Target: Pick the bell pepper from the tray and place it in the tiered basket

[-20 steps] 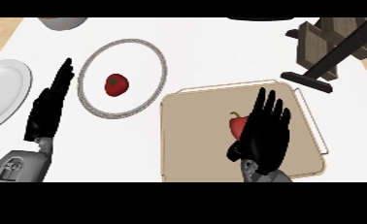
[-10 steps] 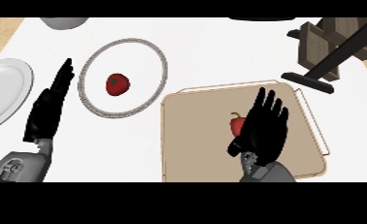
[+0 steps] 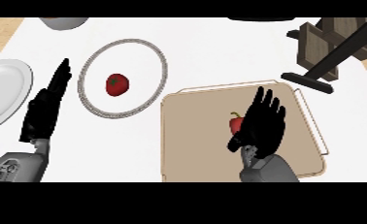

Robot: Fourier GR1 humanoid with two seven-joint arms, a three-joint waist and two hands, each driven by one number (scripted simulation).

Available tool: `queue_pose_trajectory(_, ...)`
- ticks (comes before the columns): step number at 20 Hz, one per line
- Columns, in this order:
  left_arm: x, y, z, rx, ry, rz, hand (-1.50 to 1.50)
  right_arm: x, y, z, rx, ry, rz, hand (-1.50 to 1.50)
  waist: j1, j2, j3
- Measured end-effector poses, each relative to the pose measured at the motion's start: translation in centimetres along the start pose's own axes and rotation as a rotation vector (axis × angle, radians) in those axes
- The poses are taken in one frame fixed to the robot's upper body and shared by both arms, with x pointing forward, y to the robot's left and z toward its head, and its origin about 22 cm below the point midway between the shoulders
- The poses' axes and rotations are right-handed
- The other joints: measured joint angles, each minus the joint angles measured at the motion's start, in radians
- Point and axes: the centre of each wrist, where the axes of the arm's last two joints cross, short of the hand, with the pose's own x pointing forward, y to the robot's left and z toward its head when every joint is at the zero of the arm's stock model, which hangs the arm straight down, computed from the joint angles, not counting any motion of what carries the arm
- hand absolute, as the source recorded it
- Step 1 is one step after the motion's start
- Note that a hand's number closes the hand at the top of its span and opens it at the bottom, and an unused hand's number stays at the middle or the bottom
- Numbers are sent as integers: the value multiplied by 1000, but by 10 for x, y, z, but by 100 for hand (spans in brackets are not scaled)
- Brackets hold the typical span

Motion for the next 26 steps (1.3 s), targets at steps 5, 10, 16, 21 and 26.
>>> queue_pose_trajectory(5, 1, -3, -3, 7, -5, 1, 0, 2, 2, -9, 88, -13, -2, 150, 0, -5, -4)
queue_pose_trajectory(10, 0, -3, 2, 2, -7, -2, 0, 12, 7, -12, 77, -65, 77, 150, 3, -11, -8)
queue_pose_trajectory(16, 3, -1, -1, 1, -1, 0, 0, 14, 7, -6, 71, -92, 57, 150, -3, -8, -6)
queue_pose_trajectory(21, 5, -6, -7, -16, -9, 2, 0, 60, -44, -8, 122, -237, -76, 150, 18, 4, 0)
queue_pose_trajectory(26, 9, -18, -6, -31, -27, 0, 0, 112, -119, -11, 153, -371, -212, 150, 40, 7, 1)
